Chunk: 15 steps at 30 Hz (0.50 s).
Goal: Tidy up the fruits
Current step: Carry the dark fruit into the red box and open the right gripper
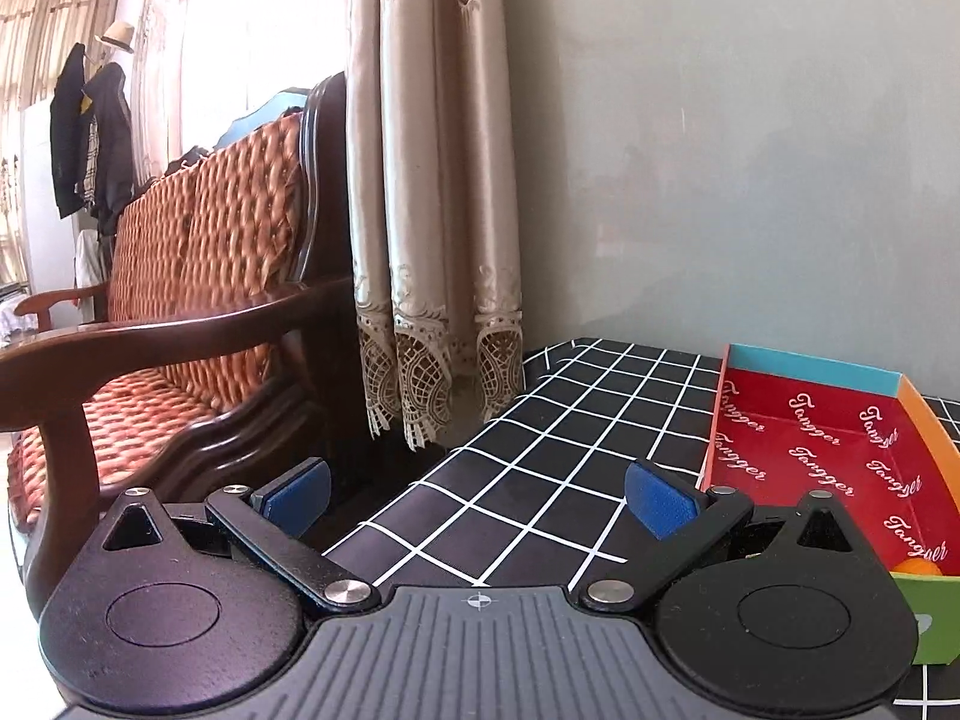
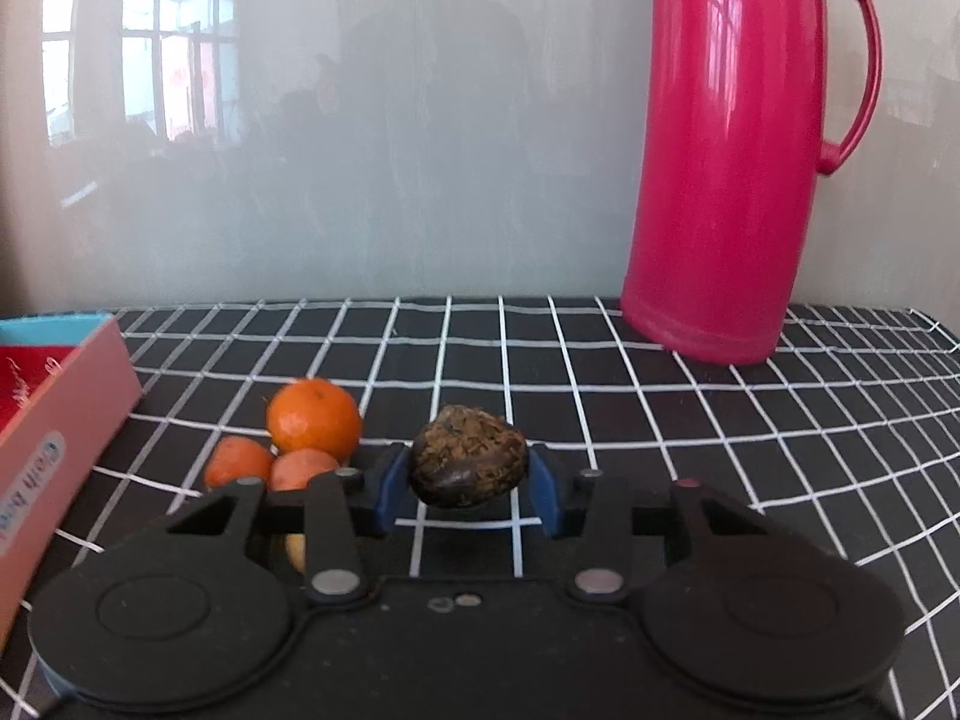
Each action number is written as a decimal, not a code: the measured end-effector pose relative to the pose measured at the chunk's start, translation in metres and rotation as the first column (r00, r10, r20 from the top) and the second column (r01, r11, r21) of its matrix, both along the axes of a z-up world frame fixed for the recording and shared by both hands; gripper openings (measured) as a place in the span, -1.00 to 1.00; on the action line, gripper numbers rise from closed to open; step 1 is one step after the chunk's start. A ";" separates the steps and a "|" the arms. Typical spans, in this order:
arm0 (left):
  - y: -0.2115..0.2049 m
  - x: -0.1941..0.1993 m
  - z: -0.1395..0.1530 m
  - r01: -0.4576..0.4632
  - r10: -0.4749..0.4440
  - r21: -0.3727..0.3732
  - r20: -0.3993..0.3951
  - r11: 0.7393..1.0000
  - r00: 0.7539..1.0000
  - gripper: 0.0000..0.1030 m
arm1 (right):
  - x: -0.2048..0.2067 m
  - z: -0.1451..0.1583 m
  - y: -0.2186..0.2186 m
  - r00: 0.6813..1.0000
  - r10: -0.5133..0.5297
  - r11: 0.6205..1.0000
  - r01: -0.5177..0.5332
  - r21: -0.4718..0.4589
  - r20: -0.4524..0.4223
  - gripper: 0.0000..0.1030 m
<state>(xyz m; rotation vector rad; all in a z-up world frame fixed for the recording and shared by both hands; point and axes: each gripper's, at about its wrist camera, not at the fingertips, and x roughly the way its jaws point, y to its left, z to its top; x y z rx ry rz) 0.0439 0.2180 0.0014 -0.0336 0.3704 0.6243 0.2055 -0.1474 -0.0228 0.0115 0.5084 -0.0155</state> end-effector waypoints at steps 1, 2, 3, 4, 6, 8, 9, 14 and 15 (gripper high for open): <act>0.000 -0.001 0.000 -0.001 0.001 0.002 0.002 1.000 1.000 1.00 | -0.005 0.005 0.003 1.000 0.010 1.000 -0.010 0.000 0.012 -0.21; 0.000 -0.002 0.001 0.001 -0.001 0.000 0.003 1.000 1.000 1.00 | -0.010 0.009 0.005 1.000 0.019 1.000 -0.019 -0.002 0.023 -0.21; 0.001 -0.002 0.000 0.002 -0.002 -0.005 0.002 1.000 1.000 1.00 | -0.015 0.013 0.009 0.999 0.033 0.999 -0.033 -0.003 0.032 -0.21; 0.002 -0.003 0.000 0.003 -0.003 -0.009 0.001 1.000 1.000 1.00 | -0.022 0.017 0.015 0.998 0.052 0.999 -0.051 -0.003 0.042 -0.21; 0.002 -0.005 0.001 0.002 -0.002 -0.011 -0.001 1.000 1.000 1.00 | -0.034 0.025 0.029 0.994 0.093 0.996 -0.093 -0.013 0.062 -0.21; 0.004 -0.006 0.001 0.001 -0.001 -0.017 0.001 1.000 1.000 1.00 | -0.046 0.030 0.045 0.987 0.142 0.990 -0.140 -0.023 0.078 -0.21; 0.005 -0.007 0.001 -0.002 0.002 -0.020 0.003 1.000 1.000 1.00 | -0.050 0.032 0.053 0.982 0.170 0.985 -0.168 -0.028 0.086 -0.21; 0.012 -0.012 0.001 -0.018 0.018 -0.028 0.006 0.999 1.000 1.00 | -0.080 0.040 0.104 0.948 0.300 0.954 -0.296 -0.047 0.106 -0.21; 0.014 -0.014 0.002 -0.024 0.024 -0.028 0.008 0.999 1.000 1.00 | -0.082 0.040 0.110 0.943 0.316 0.949 -0.313 -0.043 0.104 -0.21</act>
